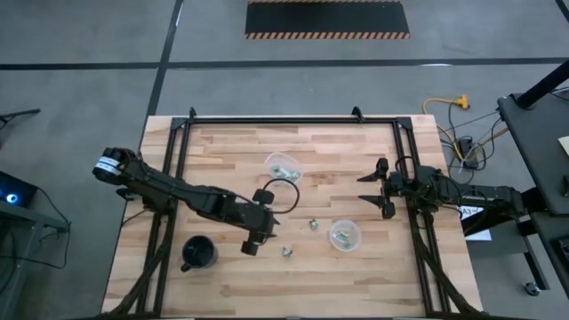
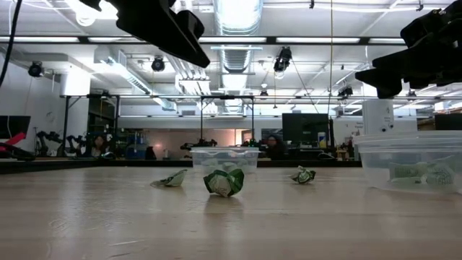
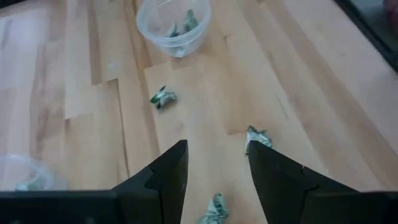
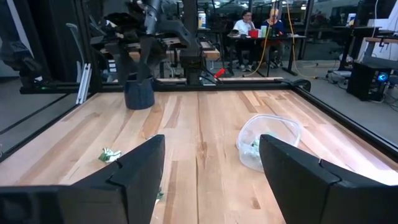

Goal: Pick and place Stevia / Truvia into bins
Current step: Put the stevia packet into the oval transparent container

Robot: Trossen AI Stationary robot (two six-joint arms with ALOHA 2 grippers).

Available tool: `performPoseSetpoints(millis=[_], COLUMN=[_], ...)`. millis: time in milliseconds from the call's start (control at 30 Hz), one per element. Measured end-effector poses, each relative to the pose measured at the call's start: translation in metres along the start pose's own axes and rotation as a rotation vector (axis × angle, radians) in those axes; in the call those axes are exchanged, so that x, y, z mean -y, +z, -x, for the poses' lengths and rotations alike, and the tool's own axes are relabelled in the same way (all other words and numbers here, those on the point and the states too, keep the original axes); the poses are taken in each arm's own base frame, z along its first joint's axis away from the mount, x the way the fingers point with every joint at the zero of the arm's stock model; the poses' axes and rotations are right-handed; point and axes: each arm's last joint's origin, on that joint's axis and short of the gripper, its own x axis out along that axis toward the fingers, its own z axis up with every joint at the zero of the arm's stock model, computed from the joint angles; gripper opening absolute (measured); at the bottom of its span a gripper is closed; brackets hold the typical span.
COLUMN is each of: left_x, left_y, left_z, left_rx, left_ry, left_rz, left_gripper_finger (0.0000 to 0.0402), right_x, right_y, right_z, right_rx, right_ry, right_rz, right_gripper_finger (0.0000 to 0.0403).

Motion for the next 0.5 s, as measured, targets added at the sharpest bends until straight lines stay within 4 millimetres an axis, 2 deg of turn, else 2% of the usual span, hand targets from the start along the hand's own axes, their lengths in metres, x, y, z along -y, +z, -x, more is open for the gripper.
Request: performPoseSetpoints(millis=[167, 500], left_x=[0.005, 0.013], left_y=[0.000, 0.001], left_z=[0.001, 0.002], left_rx=[0.003, 0.004], left_ry=[-0.012, -0.005], left_rz=[0.002, 0.142], left_gripper_finger=[0.0153, 0.0153], right_x=[0.000, 0.000], right_y=[0.000, 0.000], right_z=[0.000, 0.000], right_rx=[0.000, 0.000], right_ry=[0.000, 0.000], right_rz=[0.000, 0.000], right_gripper_finger=[0.0247, 0.0254])
